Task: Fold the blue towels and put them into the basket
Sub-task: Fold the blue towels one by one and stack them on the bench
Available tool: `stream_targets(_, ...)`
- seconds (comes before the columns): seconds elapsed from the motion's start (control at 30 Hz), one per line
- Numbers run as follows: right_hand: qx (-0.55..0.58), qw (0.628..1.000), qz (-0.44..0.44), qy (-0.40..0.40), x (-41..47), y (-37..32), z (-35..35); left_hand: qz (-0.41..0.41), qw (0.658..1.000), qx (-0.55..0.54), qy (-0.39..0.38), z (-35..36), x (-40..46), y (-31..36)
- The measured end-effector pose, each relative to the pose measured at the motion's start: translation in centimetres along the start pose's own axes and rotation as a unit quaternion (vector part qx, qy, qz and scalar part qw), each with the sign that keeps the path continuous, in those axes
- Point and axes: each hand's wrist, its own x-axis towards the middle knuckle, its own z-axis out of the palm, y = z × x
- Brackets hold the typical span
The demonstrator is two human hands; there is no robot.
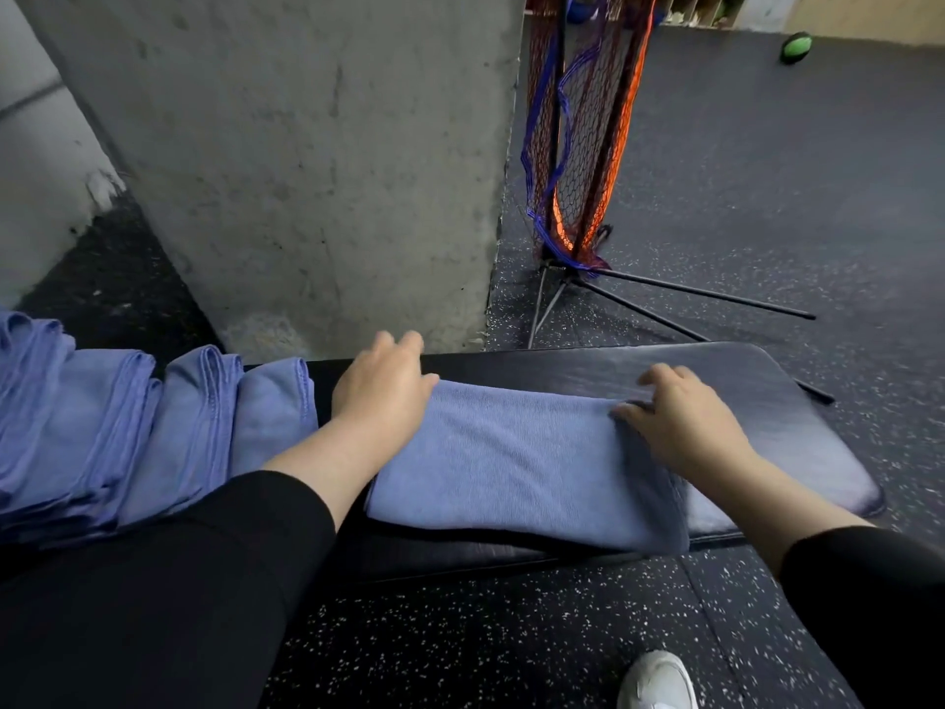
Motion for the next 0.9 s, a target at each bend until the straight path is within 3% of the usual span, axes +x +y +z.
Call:
stream_targets(0.1, -0.009, 0.993, -0.070, 0.096, -0.3, -1.4, -0.2, 0.121, 0.990, 0.042, 0.049, 0.5, -1.6, 2.4)
stream_targets(0.17, 0.013, 0.977, -0.177, 0.120, -1.1, -3.1, 0.4, 0.180, 0.983, 0.039, 0.002, 1.9, -3.4, 4.2)
stream_targets(0.23, 0.045, 0.968, -0.241, 0.061, -2.1, -4.7, 1.8, 0.183, 0.979, 0.048, -0.075, 3.8, -4.8, 4.8)
stream_targets(0.3, 0.028, 0.968, -0.238, -0.071, -3.1, -5.5, 3.7, 0.176, 0.973, 0.072, -0.130, 5.0, -5.4, 4.2)
stream_targets(0.37, -0.053, 0.960, -0.242, -0.131, -3.8, -4.8, 4.9, 0.186, 0.968, 0.090, -0.144, 5.4, -5.3, 3.0)
stream_targets(0.63, -0.076, 0.959, -0.224, -0.157, -3.8, -3.7, 3.8, 0.193, 0.966, 0.103, -0.141, 4.9, -4.8, 1.5)
stream_targets(0.73, -0.063, 0.970, -0.206, -0.114, -2.6, -4.7, 3.1, 0.200, 0.962, 0.096, -0.160, 4.1, -5.1, 2.0)
stream_targets(0.9, -0.083, 0.976, -0.175, -0.098, 0.0, -6.8, 2.2, 0.341, 0.921, 0.084, -0.167, 2.4, -7.8, 1.4)
